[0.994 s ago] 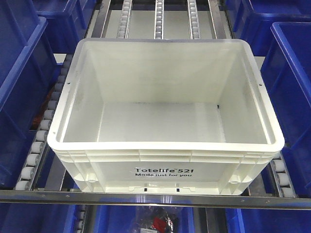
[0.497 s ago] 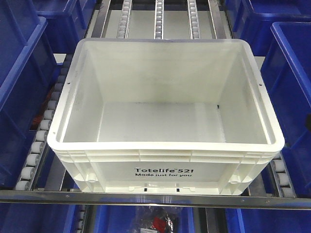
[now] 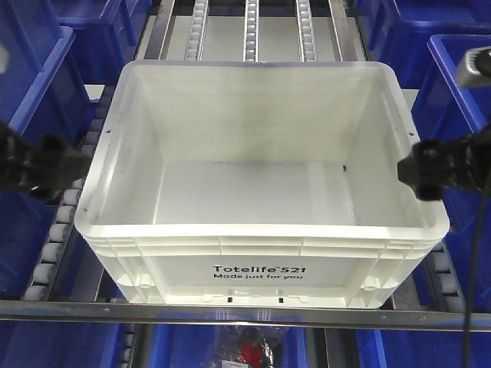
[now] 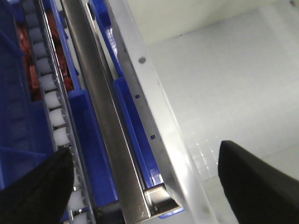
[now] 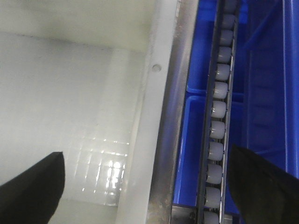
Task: Move bin from left to right shelf
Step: 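Lower both grippers onto the tote's side rims, one on each side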
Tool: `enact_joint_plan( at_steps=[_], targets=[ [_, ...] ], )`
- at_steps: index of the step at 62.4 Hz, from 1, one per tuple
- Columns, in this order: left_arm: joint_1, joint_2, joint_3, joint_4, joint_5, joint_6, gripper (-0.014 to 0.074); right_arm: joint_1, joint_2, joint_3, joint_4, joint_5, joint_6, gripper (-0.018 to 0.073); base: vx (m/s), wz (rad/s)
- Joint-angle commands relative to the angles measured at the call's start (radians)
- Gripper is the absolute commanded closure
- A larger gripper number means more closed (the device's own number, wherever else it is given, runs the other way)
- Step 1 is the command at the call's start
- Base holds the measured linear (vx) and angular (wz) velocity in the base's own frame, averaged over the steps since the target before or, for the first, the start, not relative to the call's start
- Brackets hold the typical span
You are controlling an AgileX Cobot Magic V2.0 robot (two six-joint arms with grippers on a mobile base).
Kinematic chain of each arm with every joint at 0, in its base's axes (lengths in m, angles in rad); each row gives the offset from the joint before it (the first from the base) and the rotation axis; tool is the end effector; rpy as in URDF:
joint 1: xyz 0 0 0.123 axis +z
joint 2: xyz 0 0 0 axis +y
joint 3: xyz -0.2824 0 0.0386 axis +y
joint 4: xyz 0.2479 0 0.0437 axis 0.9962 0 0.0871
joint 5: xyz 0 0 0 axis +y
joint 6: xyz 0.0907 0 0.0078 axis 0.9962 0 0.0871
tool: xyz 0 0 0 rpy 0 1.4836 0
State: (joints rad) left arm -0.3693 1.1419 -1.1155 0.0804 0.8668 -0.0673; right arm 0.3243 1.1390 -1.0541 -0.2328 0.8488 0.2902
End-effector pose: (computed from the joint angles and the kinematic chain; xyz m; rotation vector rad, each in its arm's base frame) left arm 0.2161 -0.0777 0.3675 0.3896 2.3440 -0.1115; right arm 0.2210 0.0576 0.3517 -0.1457 2.3828 0.0072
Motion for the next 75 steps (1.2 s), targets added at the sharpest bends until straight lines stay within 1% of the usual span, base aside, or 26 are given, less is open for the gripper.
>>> enact_joint_plan(
  at_steps=[1, 6, 9, 13, 17, 20, 23, 35, 43, 52, 58, 59, 67, 75],
  targets=[
    [-0.011, 0.067, -0.064, 0.010, -0.070, -0.039, -0.0001, -0.003, 0.053, -0.067, -0.082, -0.019, 0.100, -0.0123, 0.00, 0.00],
    [-0.014, 0.132, -0.095, 0.017, -0.075, -0.057, 0.0001, -0.004, 0.105, -0.096, -0.104, -0.007, 0.124, -0.0115, 0.00, 0.00],
    [-0.014, 0.163, -0.112, 0.036, -0.075, -0.079, 0.0002, -0.013, 0.137, -0.118, -0.094, 0.006, 0.121, -0.0110, 0.00, 0.00],
    [-0.014, 0.194, -0.134, 0.069, -0.078, -0.130, 0.0002, -0.038, 0.176, -0.156, -0.066, 0.028, 0.107, -0.0104, 0.00, 0.00],
    [-0.014, 0.219, -0.150, 0.102, -0.083, -0.175, 0.0002, -0.062, 0.212, -0.185, -0.028, 0.038, 0.075, -0.0097, 0.00, 0.00],
    [-0.014, 0.235, -0.160, 0.126, -0.090, -0.210, 0.0002, -0.074, 0.236, -0.209, 0.009, 0.047, 0.031, -0.0087, 0.00, 0.00],
    [-0.014, 0.251, -0.173, 0.134, -0.091, -0.231, 0.0002, -0.078, 0.258, -0.235, 0.027, 0.064, -0.021, -0.0076, 0.00, 0.00],
    [-0.014, 0.327, -0.239, 0.138, -0.078, -0.237, 0.0002, -0.078, 0.340, -0.305, 0.024, 0.110, -0.054, -0.0036, 0.00, 0.00],
    [-0.013, 0.380, -0.289, 0.141, -0.033, -0.261, 0.0002, -0.078, 0.388, -0.345, 0.034, 0.137, -0.069, -0.0032, 0.00, 0.00],
    [-0.013, 0.432, -0.329, 0.141, 0.009, -0.261, 0.0002, -0.086, 0.426, -0.377, 0.039, 0.142, -0.074, -0.0032, 0.00, 0.00],
    [-0.013, 0.451, -0.336, 0.139, 0.028, -0.264, 0.0002, -0.095, 0.442, -0.391, 0.070, 0.156, -0.091, -0.0032, 0.00, 0.00],
    [-0.013, 0.455, -0.336, 0.134, 0.042, -0.271, 0.0002, -0.097, 0.447, -0.398, 0.092, 0.165, -0.103, -0.0032, 0.00, 0.00],
    [-0.013, 0.453, -0.336, 0.122, 0.043, -0.273, 0.0002, -0.097, 0.448, -0.397, 0.105, 0.165, -0.108, -0.0032, 0.00, 0.00],
    [-0.013, 0.453, -0.336, 0.122, 0.053, -0.318, 0.0003, -0.097, 0.448, -0.397, 0.107, 0.165, -0.108, -0.0032, 0.00, 0.00]
  ],
)
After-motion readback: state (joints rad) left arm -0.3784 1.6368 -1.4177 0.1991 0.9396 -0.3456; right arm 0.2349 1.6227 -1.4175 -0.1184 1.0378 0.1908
